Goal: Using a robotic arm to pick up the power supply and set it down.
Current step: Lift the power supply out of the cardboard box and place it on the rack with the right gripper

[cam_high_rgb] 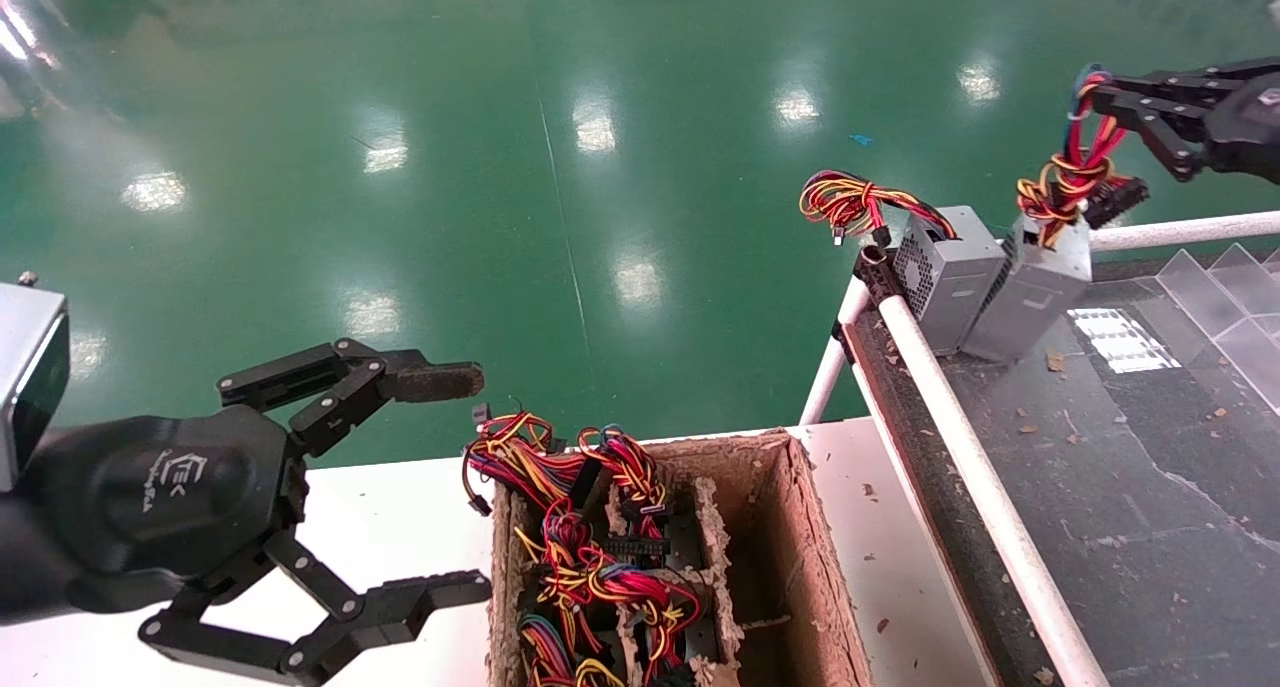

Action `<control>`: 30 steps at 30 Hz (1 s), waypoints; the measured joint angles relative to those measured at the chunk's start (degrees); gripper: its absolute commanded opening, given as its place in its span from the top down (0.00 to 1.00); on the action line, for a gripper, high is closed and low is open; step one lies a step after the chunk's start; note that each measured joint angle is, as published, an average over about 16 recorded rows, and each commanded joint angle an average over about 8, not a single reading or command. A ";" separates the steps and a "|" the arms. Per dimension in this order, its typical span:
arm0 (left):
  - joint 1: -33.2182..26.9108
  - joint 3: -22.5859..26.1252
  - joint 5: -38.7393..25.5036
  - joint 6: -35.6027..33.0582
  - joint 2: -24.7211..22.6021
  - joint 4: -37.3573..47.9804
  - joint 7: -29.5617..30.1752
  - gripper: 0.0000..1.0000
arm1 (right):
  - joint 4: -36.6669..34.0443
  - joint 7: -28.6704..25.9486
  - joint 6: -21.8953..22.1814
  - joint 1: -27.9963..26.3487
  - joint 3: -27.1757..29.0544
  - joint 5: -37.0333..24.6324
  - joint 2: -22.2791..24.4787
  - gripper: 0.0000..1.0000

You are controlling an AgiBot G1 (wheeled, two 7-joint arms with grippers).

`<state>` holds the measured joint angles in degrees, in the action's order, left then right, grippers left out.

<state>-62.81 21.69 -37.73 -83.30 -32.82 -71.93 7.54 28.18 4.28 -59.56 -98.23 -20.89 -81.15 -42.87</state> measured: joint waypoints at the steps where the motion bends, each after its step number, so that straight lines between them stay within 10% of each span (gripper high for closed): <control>1: 0.00 0.00 0.00 0.00 0.00 0.00 0.00 0.00 | -0.99 0.49 0.01 -0.63 -0.14 -0.20 -0.53 1.00; 8: 0.00 0.00 0.00 0.00 0.00 0.00 0.00 0.00 | -7.51 3.90 -0.11 -4.29 -0.65 -0.89 -3.53 0.98; 17: 0.00 0.00 0.00 0.00 0.00 0.00 0.00 0.00 | -14.49 7.29 -0.31 -7.71 -0.80 -1.11 -5.89 0.00; 30: 0.00 0.01 0.01 0.00 0.00 0.00 0.00 0.00 | -21.04 9.61 -3.00 -11.05 -0.93 -1.23 -6.49 0.00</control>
<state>-62.81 21.70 -37.72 -83.30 -32.82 -71.93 7.53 7.14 13.89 -62.56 -109.28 -21.82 -82.38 -49.35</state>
